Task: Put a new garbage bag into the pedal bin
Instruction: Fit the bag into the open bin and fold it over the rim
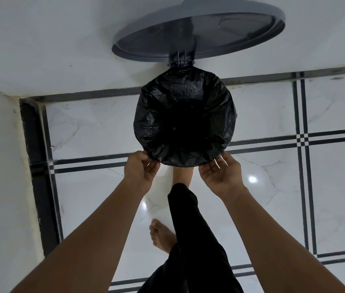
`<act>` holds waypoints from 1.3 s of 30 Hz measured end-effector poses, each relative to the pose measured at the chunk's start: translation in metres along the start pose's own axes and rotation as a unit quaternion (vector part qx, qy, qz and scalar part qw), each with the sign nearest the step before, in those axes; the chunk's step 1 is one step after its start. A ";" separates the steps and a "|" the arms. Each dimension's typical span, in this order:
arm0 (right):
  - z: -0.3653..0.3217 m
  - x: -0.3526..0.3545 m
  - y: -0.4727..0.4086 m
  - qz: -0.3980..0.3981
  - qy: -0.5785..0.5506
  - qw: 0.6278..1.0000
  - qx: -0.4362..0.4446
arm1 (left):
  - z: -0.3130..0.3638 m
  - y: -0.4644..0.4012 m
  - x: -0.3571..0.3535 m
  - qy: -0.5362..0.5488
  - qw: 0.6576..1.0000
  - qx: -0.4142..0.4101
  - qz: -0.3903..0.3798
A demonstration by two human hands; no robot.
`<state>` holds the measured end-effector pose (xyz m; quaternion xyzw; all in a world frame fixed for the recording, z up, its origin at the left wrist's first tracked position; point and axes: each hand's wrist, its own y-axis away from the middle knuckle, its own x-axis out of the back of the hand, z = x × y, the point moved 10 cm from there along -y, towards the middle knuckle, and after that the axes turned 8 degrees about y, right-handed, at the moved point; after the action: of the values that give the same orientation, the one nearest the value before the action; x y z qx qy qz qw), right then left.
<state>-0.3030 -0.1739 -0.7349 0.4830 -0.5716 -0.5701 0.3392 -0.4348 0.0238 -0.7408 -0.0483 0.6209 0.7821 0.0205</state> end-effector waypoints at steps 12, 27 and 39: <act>0.006 -0.008 0.004 0.043 -0.032 0.999 -0.011 | 0.013 -0.006 -0.003 -0.034 0.999 -0.012 -0.024; 0.013 -0.011 0.007 0.051 -0.017 0.998 -0.044 | 0.011 0.007 -0.013 0.033 0.998 0.044 0.004; 0.003 -0.007 0.015 0.069 0.090 0.993 -0.036 | 0.017 0.010 -0.028 0.016 0.998 0.054 -0.033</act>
<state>-0.3063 -0.1682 -0.7193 0.4791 -0.5501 -0.5195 0.4449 -0.4086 0.0393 -0.7244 -0.0797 0.6609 0.7452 0.0391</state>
